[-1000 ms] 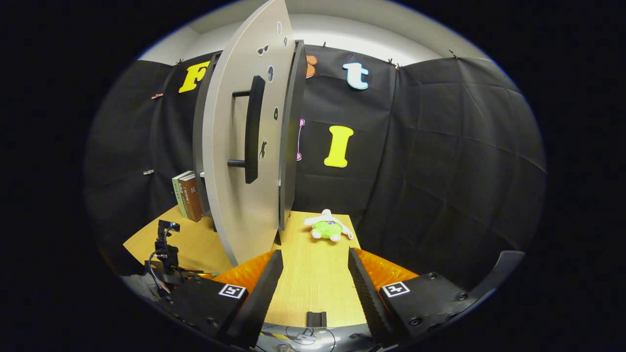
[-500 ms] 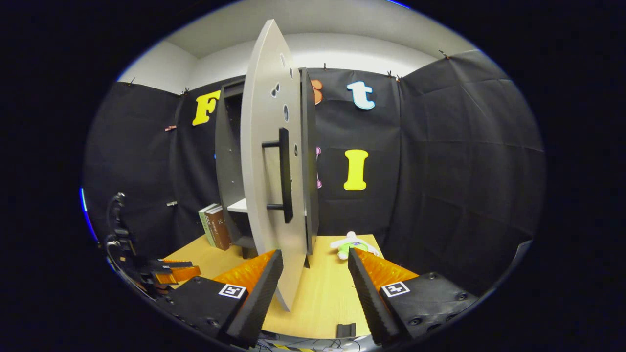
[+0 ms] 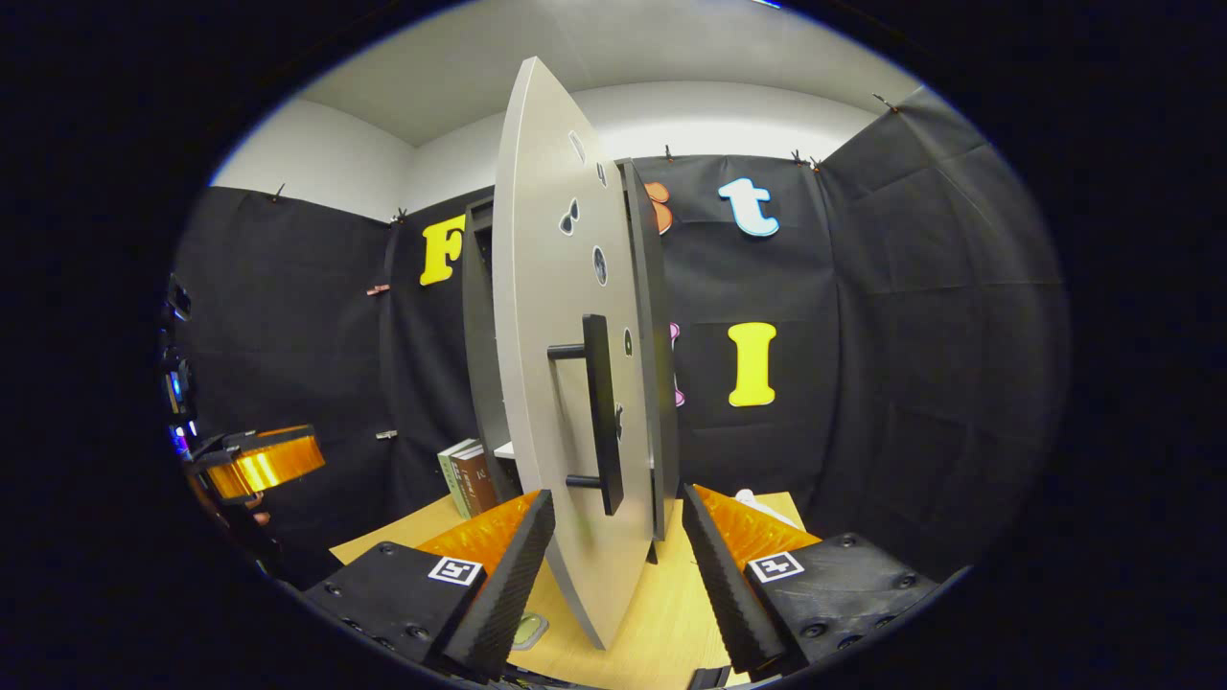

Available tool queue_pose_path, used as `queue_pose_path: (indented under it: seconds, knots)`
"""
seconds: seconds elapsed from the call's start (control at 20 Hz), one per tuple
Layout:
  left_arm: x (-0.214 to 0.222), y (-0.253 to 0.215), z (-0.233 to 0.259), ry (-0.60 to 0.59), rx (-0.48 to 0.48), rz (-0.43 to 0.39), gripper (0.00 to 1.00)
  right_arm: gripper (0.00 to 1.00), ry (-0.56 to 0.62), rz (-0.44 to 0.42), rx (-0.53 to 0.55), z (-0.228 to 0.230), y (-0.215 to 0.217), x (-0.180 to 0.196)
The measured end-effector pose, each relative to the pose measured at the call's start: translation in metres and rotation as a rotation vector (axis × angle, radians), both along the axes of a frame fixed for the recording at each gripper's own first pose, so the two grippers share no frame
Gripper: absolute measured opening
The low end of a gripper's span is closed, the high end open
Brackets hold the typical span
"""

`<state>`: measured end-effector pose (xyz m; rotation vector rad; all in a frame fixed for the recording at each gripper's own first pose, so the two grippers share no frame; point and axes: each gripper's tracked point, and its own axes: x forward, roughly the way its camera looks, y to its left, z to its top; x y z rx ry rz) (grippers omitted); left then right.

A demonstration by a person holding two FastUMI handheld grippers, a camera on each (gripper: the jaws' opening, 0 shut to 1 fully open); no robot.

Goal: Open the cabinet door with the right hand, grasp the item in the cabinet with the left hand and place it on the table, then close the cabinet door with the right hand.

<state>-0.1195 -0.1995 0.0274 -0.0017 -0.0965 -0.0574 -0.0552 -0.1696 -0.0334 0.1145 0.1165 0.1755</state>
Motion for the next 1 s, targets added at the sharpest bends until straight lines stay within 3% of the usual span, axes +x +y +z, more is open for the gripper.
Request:
queue_pose_path:
  seconds: [0.05,0.3,0.5,0.8,1.0]
  knots:
    - [0.003,-0.005,0.010,-0.030,0.016,0.017,0.99,0.85,0.003,0.016,0.009,-0.004,-0.003,0.006]
    - [-0.003,-0.025,0.031,-0.079,0.047,0.098,0.99,0.87,-0.005,0.151,0.049,-0.005,0.009,0.023]
    - [0.004,-0.019,0.023,-0.041,0.026,0.136,0.99,0.86,-0.003,0.229,0.044,-0.011,0.019,0.031]
    - [0.022,0.004,0.011,0.008,-0.052,0.127,0.99,0.86,-0.006,0.265,-0.001,-0.013,0.058,0.035]
    - [0.026,0.016,0.008,0.035,-0.062,0.095,0.98,0.86,-0.010,0.241,-0.025,-0.015,0.104,0.046]
